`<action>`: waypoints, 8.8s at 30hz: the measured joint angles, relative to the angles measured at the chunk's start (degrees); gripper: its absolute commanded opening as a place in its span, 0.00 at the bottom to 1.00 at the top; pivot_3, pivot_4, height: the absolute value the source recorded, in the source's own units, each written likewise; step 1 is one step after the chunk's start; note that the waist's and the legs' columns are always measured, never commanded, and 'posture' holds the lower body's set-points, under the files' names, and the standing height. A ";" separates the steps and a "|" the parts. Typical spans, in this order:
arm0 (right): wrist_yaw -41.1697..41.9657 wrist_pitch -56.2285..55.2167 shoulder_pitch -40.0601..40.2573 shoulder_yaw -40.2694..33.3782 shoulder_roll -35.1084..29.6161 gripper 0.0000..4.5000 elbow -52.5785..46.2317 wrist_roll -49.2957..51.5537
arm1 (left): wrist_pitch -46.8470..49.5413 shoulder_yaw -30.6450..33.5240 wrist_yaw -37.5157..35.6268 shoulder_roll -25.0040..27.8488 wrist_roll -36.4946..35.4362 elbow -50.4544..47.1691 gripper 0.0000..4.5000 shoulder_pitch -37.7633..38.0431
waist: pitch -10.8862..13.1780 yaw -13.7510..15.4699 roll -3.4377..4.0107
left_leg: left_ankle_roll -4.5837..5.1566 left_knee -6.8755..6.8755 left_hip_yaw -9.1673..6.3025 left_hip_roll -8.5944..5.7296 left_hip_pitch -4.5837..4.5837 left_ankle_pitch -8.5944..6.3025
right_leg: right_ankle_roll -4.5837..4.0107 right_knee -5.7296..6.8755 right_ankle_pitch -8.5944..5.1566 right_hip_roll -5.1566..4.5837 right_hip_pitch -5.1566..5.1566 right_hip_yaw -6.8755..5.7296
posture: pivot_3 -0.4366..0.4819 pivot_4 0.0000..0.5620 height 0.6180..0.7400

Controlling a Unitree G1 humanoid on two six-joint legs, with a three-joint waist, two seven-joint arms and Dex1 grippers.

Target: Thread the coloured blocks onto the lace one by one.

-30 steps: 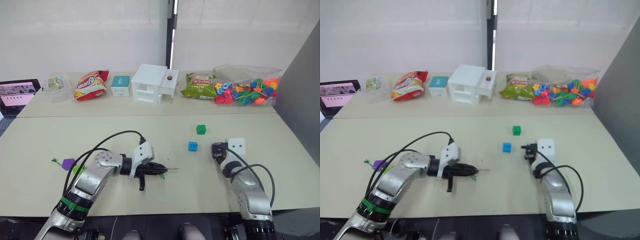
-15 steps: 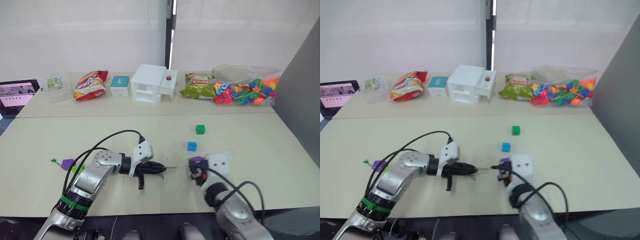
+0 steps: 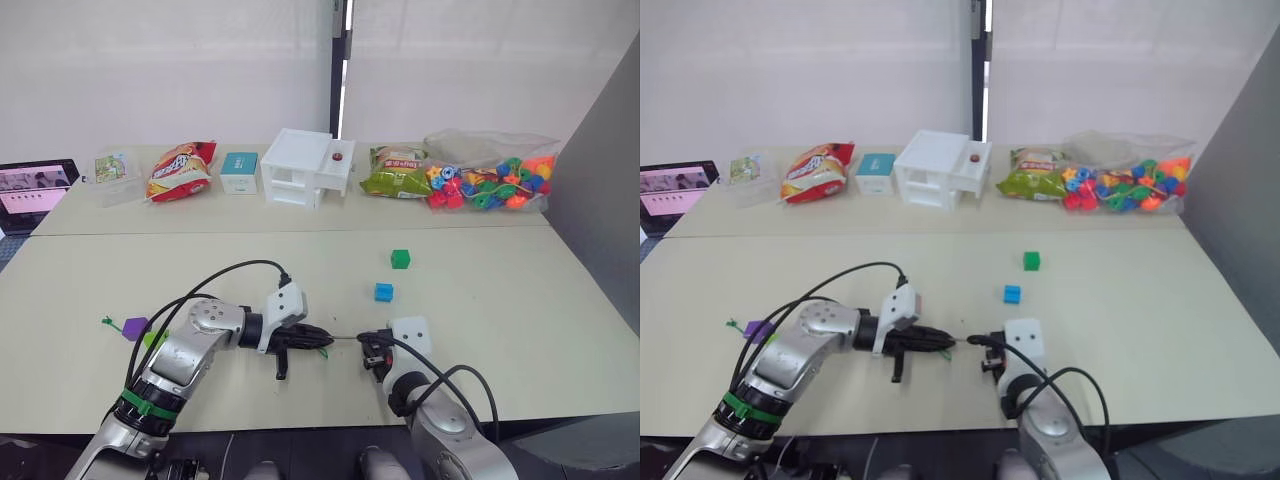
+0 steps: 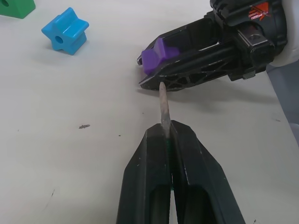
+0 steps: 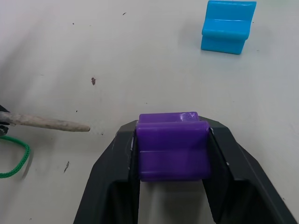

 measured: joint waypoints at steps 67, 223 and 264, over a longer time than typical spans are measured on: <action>77.70 -39.06 -38.63 6.14 -40.90 0.30 42.26 1.30 | 8.47 -1.41 8.35 1.51 -1.21 -12.11 0.00 3.80 | 0.05 0.06 -0.05 | 0.03 0.09 0.02 -0.01 -0.04 -0.02 | -0.01 -0.02 0.01 -0.03 0.05 -0.04 | 0.48 0.27 1.00; 67.70 -20.01 -32.44 5.37 -41.08 0.30 26.77 3.39 | 7.88 -5.18 5.80 -4.24 4.65 -2.66 0.39 -0.24 | 0.04 0.26 -0.07 | 0.03 0.18 -0.02 -0.06 -0.01 -0.02 | -0.01 0.15 0.01 -0.04 0.08 -0.03 | 0.48 0.27 1.00; 66.63 -18.64 -30.63 4.09 -41.66 0.30 24.98 4.58 | 4.00 -9.74 7.49 -6.84 7.52 1.32 0.34 -4.08 | 0.04 0.34 -0.07 | 0.03 0.19 -0.02 -0.06 -0.01 -0.02 | -0.01 0.13 0.01 -0.04 0.09 -0.03 | 0.48 0.27 1.00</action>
